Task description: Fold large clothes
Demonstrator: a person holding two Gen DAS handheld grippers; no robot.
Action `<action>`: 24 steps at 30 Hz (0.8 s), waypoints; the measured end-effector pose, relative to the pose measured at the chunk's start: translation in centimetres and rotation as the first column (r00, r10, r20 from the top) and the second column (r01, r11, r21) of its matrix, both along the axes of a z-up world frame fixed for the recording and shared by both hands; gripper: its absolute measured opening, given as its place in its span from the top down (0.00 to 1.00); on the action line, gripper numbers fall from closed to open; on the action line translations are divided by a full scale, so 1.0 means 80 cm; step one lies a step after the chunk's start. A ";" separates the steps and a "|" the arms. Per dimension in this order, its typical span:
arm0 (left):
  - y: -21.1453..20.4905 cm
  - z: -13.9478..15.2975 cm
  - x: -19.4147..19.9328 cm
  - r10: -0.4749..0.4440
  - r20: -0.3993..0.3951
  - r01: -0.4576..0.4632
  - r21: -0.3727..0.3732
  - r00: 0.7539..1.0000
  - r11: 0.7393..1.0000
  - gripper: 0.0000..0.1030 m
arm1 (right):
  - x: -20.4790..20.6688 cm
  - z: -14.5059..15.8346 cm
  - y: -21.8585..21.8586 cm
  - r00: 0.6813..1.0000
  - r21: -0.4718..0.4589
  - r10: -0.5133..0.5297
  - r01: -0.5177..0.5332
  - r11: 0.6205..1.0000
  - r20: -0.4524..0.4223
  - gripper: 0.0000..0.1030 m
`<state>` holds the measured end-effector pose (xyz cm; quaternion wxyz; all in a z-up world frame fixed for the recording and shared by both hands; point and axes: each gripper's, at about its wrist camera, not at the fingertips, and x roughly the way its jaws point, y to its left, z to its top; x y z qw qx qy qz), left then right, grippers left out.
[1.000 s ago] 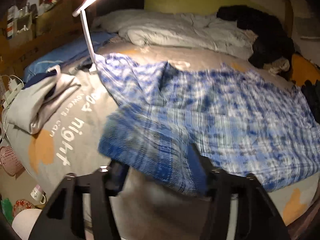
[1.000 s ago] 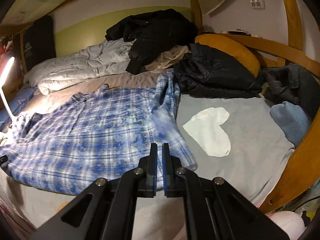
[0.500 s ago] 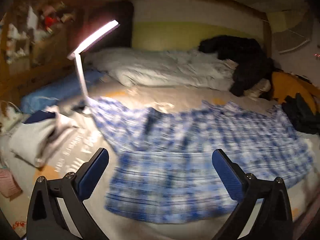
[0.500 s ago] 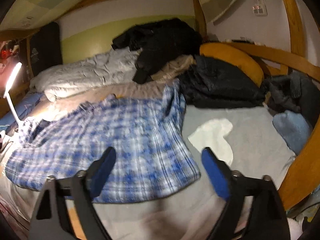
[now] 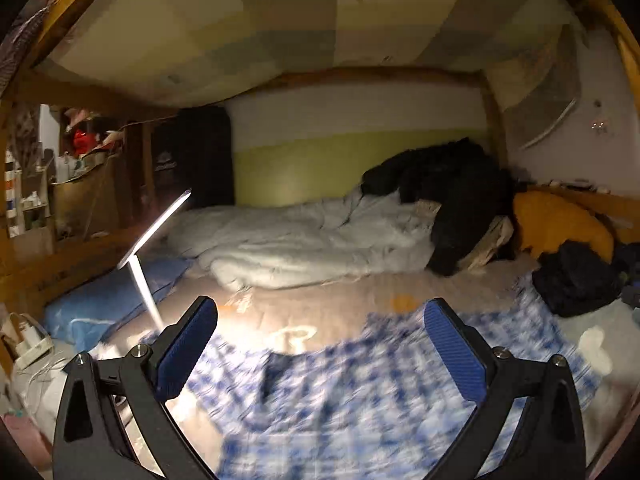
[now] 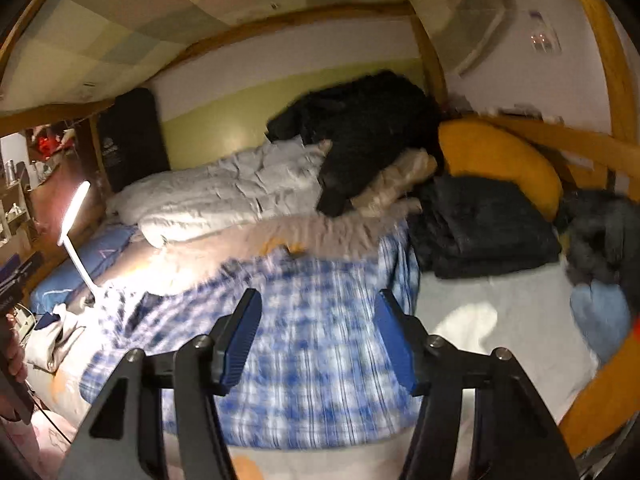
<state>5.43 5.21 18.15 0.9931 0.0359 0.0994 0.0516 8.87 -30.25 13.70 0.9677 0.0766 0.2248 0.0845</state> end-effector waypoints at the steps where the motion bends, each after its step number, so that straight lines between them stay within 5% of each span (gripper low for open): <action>1: -0.003 0.007 0.001 -0.021 0.023 0.021 -0.015 1.000 1.000 0.00 | 0.002 0.008 0.002 1.000 -0.006 0.004 -0.003 1.000 0.015 0.45; 4: -0.005 0.026 0.014 0.028 0.058 -0.024 -0.069 0.998 0.997 0.00 | 0.017 0.045 0.006 0.998 -0.024 0.001 0.000 1.000 0.064 0.45; 8: -0.007 0.038 0.037 -0.050 0.033 0.052 -0.066 0.998 0.997 0.00 | 0.025 0.084 0.003 0.992 0.003 0.015 -0.016 1.000 0.124 0.45; 13: -0.007 0.022 0.062 -0.070 0.022 0.072 -0.085 0.997 0.994 0.00 | 0.043 0.097 0.011 0.981 -0.073 -0.041 0.056 0.996 0.189 0.43; 17: -0.014 -0.012 0.091 -0.074 -0.032 0.071 -0.081 0.997 0.994 0.00 | 0.096 0.058 0.008 0.987 -0.107 -0.085 0.100 0.989 0.138 0.39; 20: -0.013 -0.045 0.124 -0.118 -0.101 0.109 -0.092 0.988 0.990 0.00 | 0.163 -0.005 0.002 0.987 -0.191 -0.162 0.163 0.968 0.024 0.39; 24: -0.006 -0.095 0.164 -0.117 -0.210 0.095 -0.112 0.971 0.989 0.00 | 0.238 -0.070 -0.024 0.979 -0.132 -0.143 0.123 0.984 -0.147 0.49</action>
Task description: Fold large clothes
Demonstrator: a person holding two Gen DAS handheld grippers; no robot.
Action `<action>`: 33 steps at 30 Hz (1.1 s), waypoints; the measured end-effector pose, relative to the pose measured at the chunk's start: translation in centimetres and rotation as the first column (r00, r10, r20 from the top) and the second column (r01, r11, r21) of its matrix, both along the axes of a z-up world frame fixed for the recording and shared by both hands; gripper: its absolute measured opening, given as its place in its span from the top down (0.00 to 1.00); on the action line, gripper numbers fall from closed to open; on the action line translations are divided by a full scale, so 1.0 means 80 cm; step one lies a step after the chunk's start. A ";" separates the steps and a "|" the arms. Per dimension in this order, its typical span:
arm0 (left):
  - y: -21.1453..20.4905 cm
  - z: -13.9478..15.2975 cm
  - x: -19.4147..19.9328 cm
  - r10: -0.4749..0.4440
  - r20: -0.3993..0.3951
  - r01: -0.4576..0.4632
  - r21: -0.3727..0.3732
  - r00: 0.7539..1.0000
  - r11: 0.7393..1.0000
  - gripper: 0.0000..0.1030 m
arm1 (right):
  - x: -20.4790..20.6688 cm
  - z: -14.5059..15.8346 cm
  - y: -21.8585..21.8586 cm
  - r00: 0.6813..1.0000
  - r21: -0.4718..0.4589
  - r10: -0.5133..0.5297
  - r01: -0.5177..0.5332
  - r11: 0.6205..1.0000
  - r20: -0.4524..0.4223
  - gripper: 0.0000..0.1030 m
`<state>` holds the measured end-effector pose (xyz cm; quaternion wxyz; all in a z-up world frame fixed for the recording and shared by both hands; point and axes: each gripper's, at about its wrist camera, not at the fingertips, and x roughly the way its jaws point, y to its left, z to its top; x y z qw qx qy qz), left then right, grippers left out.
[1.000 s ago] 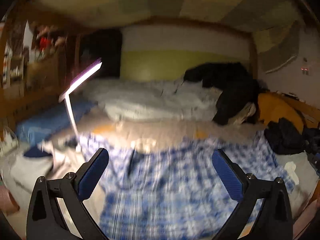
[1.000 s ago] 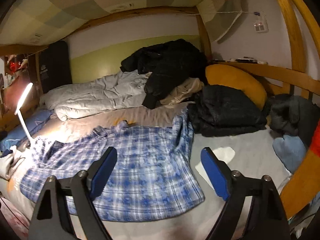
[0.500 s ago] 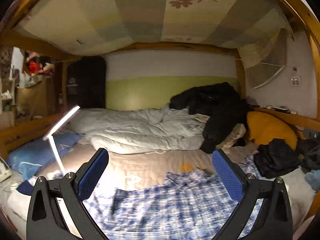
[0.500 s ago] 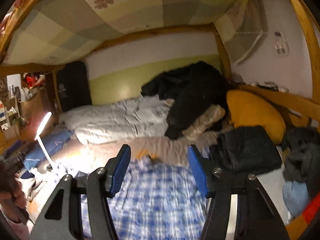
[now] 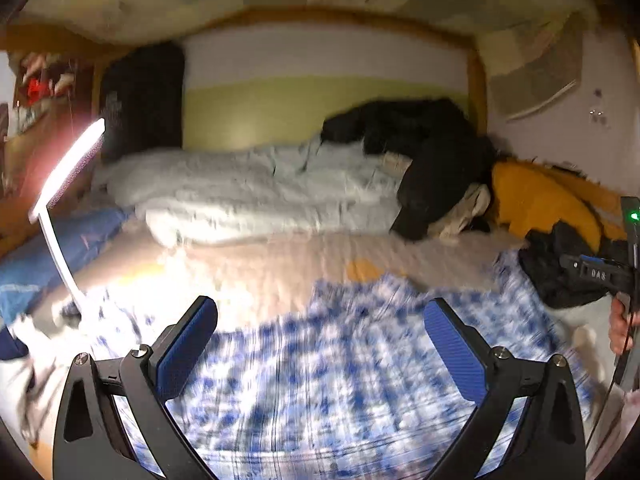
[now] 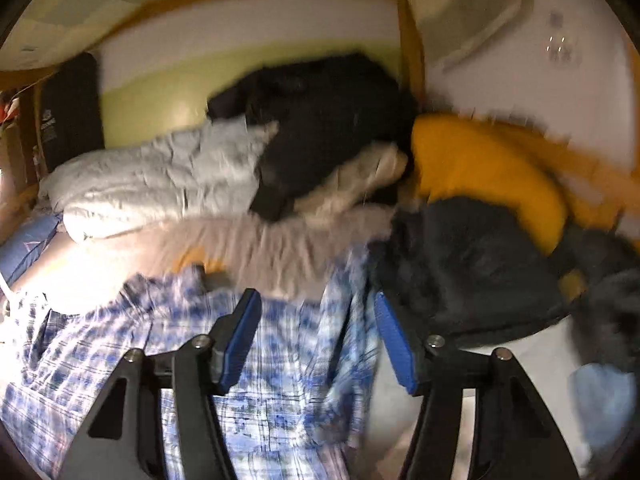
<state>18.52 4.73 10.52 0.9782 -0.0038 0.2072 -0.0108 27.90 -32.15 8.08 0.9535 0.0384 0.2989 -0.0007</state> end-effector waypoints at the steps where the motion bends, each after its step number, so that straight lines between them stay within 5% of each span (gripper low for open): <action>1: 0.003 -0.012 0.008 0.005 -0.022 -0.005 0.003 1.000 1.000 0.00 | 0.012 -0.010 -0.005 1.000 0.006 -0.007 0.007 1.000 -0.030 0.52; 5: 0.017 -0.077 0.026 0.005 -0.058 -0.004 0.007 0.998 1.000 0.00 | 0.062 -0.053 -0.031 0.983 0.035 -0.052 0.059 0.998 -0.175 0.69; 8: 0.026 -0.126 0.055 0.023 -0.235 -0.028 -0.018 0.972 0.999 0.01 | 0.081 -0.072 -0.038 0.973 0.011 -0.057 0.061 0.998 -0.226 0.74; 10: 0.030 -0.137 0.064 0.011 -0.270 -0.029 -0.063 0.963 0.998 0.01 | 0.089 -0.086 -0.047 0.963 0.025 -0.063 0.072 0.997 -0.263 0.74; 14: 0.026 -0.135 0.064 0.048 -0.238 -0.053 -0.015 0.970 0.998 0.01 | 0.106 -0.113 -0.063 0.941 0.115 -0.036 0.079 0.990 -0.337 0.74; 18: 0.019 -0.126 0.050 0.060 -0.189 -0.052 0.046 0.980 0.998 0.01 | 0.111 -0.129 -0.065 0.935 0.087 -0.048 0.084 0.993 -0.352 0.76; 19: 0.016 -0.125 0.048 0.064 -0.177 -0.054 0.062 0.982 0.997 0.01 | 0.111 -0.132 -0.067 0.935 0.091 -0.051 0.088 0.992 -0.352 0.94; 20: 0.017 -0.120 0.048 0.065 -0.171 -0.054 0.068 0.983 0.996 0.01 | 0.110 -0.131 -0.068 0.936 0.102 -0.049 0.090 0.991 -0.349 0.97; 24: 0.011 -0.110 0.041 0.044 -0.150 -0.034 0.068 0.988 0.997 0.01 | 0.094 -0.112 -0.069 0.951 0.124 -0.061 0.103 0.987 -0.302 0.98; 33: 0.006 -0.088 0.025 0.061 -0.077 -0.056 0.067 0.995 0.996 0.01 | 0.029 -0.074 -0.013 0.945 0.051 0.081 -0.068 0.996 -0.317 1.00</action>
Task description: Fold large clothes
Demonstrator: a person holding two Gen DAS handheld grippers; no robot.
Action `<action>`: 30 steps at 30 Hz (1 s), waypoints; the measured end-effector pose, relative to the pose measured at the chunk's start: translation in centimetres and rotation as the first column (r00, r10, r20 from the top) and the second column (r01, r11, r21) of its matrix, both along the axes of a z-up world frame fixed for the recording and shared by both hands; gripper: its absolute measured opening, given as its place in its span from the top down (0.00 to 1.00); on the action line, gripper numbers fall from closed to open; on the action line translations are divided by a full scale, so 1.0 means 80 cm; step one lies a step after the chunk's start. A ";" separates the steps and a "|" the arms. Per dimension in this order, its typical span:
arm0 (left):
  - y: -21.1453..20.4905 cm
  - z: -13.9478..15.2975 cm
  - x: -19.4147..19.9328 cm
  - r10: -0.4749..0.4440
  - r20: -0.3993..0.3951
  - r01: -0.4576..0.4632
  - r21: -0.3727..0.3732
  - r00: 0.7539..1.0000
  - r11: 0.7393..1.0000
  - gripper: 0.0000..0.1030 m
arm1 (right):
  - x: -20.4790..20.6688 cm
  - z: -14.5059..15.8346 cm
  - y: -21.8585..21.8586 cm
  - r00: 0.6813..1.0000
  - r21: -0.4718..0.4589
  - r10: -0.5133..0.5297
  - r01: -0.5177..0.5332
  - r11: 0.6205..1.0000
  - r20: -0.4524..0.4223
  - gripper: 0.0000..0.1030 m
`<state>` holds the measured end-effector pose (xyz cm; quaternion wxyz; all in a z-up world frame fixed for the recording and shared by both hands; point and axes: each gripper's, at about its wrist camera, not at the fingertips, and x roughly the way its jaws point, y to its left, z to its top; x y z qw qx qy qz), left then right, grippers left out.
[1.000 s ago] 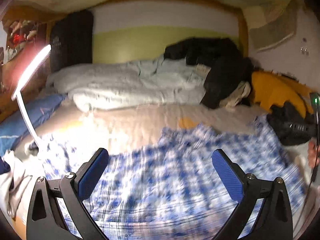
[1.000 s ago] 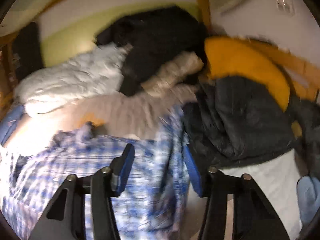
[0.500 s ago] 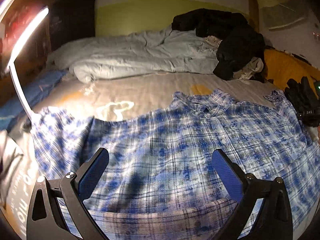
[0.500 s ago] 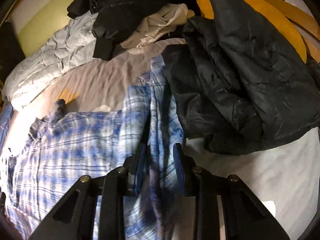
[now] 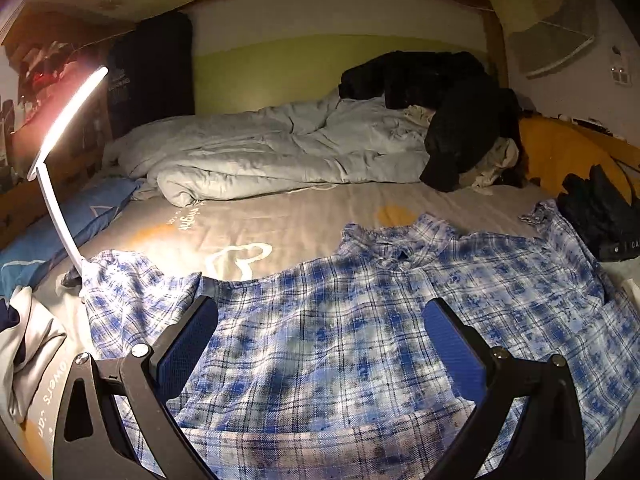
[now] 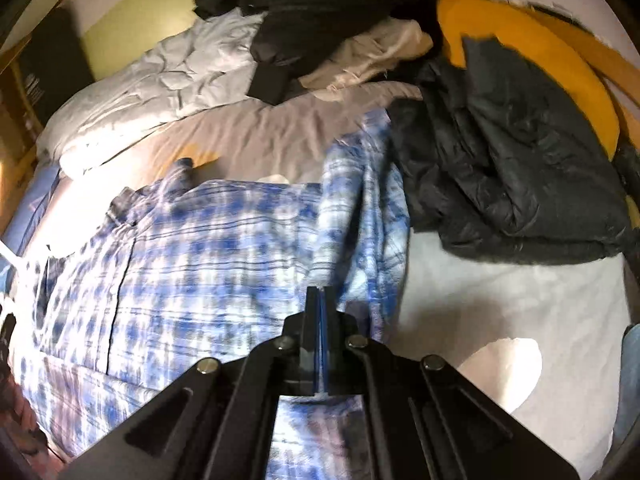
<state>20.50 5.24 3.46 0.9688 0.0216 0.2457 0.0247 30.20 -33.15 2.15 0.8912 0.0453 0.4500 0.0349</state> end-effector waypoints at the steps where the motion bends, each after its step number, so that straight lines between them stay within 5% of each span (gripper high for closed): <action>1: 0.000 -0.001 0.001 -0.002 -0.005 0.002 -0.003 1.000 1.000 0.01 | -0.002 0.003 0.001 1.000 -0.027 -0.007 0.007 1.000 0.027 1.00; 5: -0.002 -0.004 0.000 -0.006 -0.019 0.006 -0.007 1.000 1.000 0.01 | 0.006 0.005 -0.006 0.995 -0.083 -0.048 0.056 0.995 0.087 0.97; 7: -0.004 -0.005 -0.001 -0.006 -0.016 0.006 0.002 1.000 1.000 0.01 | 0.020 0.000 -0.013 0.994 -0.078 -0.068 0.075 0.994 0.083 0.75; 9: -0.002 -0.006 0.001 0.001 -0.023 -0.001 -0.005 1.000 1.000 0.01 | 0.039 -0.010 -0.011 0.994 -0.123 -0.066 0.076 0.989 0.084 0.71; 18: 0.011 -0.023 0.016 0.002 -0.080 -0.006 -0.048 0.997 0.999 0.01 | 0.100 -0.053 -0.036 0.992 -0.167 -0.127 0.129 0.977 0.027 0.71; 20: 0.015 -0.025 0.019 0.003 -0.087 -0.009 -0.066 0.996 0.998 0.01 | 0.103 -0.054 -0.038 0.993 -0.146 -0.114 0.118 0.982 0.033 0.83; 21: 0.016 -0.026 0.020 0.002 -0.089 -0.008 -0.068 0.996 0.998 0.01 | 0.104 -0.055 -0.039 0.994 -0.135 -0.107 0.111 0.985 0.035 0.97; 23: 0.015 -0.028 0.022 0.005 -0.089 -0.010 -0.059 0.996 0.998 0.01 | 0.104 -0.058 -0.042 0.991 -0.137 -0.128 0.132 0.982 0.036 0.98; 27: 0.011 -0.026 0.021 0.006 -0.087 -0.010 -0.049 0.996 0.999 0.01 | 0.083 -0.037 -0.051 0.982 -0.008 -0.115 0.117 0.993 0.147 0.98; 30: 0.010 -0.020 0.016 0.005 -0.066 -0.009 -0.052 0.998 0.999 0.01 | 0.058 -0.003 -0.034 0.963 -0.016 -0.042 0.048 0.999 0.267 0.99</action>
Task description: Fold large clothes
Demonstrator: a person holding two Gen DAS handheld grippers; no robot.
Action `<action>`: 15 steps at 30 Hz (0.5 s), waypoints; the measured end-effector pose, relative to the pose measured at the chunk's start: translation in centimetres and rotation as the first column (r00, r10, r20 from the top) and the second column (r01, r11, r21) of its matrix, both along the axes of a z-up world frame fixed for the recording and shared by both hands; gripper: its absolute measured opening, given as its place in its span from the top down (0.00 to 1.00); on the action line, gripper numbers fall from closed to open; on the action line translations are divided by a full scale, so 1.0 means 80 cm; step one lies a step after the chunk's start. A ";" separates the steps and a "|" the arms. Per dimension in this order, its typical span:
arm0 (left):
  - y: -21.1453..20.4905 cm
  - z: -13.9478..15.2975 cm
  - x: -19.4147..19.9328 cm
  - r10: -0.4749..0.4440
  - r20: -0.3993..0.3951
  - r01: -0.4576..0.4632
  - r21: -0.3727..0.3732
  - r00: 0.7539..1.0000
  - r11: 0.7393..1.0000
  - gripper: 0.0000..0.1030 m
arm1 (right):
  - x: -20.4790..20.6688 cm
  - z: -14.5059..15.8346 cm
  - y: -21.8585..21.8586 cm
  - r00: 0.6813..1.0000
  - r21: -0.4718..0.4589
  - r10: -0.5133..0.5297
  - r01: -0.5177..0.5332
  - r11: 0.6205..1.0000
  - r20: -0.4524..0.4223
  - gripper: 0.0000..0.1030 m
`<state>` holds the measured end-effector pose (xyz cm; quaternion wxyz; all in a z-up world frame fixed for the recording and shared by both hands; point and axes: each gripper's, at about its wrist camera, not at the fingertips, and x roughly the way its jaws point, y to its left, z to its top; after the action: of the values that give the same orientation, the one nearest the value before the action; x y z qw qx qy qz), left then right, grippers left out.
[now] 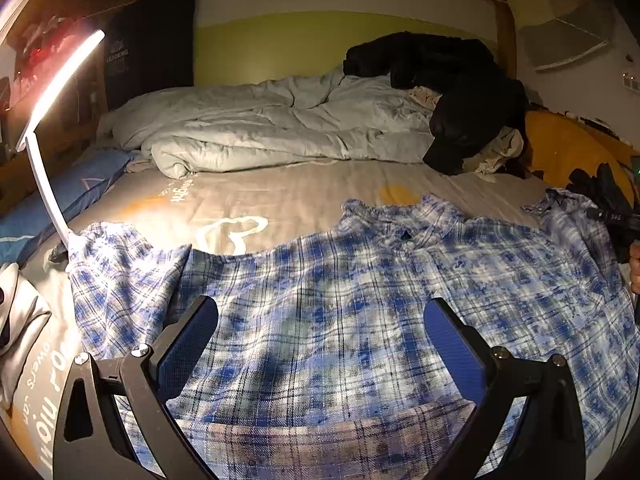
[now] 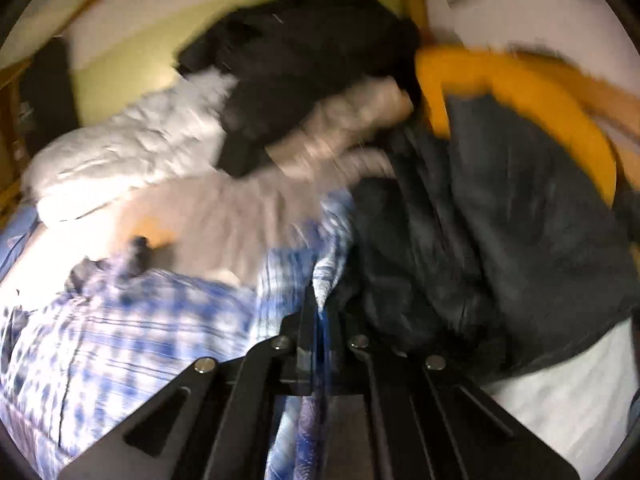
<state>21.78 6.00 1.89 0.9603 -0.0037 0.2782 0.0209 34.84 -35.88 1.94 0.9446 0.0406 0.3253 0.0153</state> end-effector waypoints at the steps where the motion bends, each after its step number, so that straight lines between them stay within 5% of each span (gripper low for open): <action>1: 0.000 0.003 -0.002 -0.002 0.007 0.002 -0.003 1.000 1.000 0.01 | -0.007 0.006 0.004 1.000 0.007 0.018 -0.018 1.000 0.016 0.99; 5: 0.000 0.012 -0.009 -0.005 0.028 0.005 -0.009 1.000 1.000 0.01 | -0.037 0.027 0.028 0.993 0.039 0.115 -0.116 0.993 0.016 0.99; 10: -0.001 0.023 -0.016 -0.013 0.050 0.014 -0.020 0.999 1.000 0.01 | -0.080 0.024 0.077 0.954 0.079 0.282 -0.275 0.958 -0.098 0.98; 15: -0.004 0.031 -0.025 -0.023 0.073 0.023 -0.007 0.997 1.000 0.01 | -0.114 -0.016 0.105 0.929 0.065 0.240 -0.231 0.971 -0.281 0.98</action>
<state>19.76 5.66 4.37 0.9700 -0.0049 0.2431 0.0086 25.72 -27.46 0.65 0.8781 0.0176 0.4608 0.1272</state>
